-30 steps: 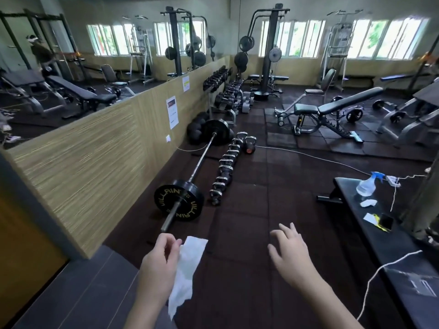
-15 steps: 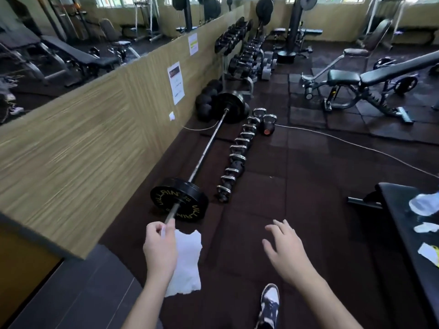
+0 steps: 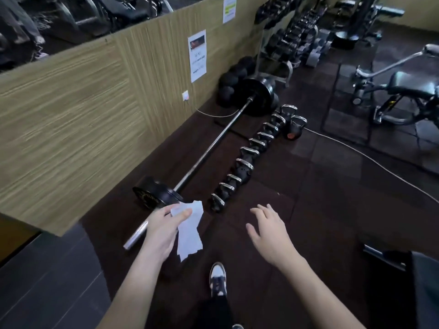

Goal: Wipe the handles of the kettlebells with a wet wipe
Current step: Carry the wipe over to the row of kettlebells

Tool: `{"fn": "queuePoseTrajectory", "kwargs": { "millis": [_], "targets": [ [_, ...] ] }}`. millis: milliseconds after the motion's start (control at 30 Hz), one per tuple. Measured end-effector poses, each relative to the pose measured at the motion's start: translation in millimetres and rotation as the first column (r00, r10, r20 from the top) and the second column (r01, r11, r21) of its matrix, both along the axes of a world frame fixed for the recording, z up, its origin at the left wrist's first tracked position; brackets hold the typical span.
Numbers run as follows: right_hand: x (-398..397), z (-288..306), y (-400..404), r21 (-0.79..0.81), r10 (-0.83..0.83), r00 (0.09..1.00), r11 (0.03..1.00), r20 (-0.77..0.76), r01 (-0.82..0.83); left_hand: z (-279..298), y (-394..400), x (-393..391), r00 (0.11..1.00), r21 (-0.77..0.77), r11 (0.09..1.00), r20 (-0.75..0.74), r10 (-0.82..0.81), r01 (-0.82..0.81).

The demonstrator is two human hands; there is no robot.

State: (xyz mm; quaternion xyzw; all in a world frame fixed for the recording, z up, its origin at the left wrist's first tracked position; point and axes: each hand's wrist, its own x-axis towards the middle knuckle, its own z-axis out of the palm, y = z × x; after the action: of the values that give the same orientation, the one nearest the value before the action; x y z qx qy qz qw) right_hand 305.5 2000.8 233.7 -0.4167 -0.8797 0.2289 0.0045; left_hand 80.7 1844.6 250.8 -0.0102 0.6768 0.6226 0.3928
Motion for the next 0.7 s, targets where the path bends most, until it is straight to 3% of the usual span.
{"fn": "queuePoseTrajectory", "kwargs": {
  "millis": [400, 700],
  "targets": [
    [-102.9, -100.6, 254.9, -0.082, 0.263, 0.953, 0.964, 0.149, -0.253, -105.5, 223.2, -76.3, 0.938, -0.206, 0.976, -0.347, -0.003, -0.073],
    [-176.6, -295.2, 399.4, -0.224, 0.563, 0.81, 0.821, 0.167, -0.525, -287.6, 336.6, -119.2, 0.898, -0.399, 0.875, -0.432, 0.084, -0.273]
  ]
}}
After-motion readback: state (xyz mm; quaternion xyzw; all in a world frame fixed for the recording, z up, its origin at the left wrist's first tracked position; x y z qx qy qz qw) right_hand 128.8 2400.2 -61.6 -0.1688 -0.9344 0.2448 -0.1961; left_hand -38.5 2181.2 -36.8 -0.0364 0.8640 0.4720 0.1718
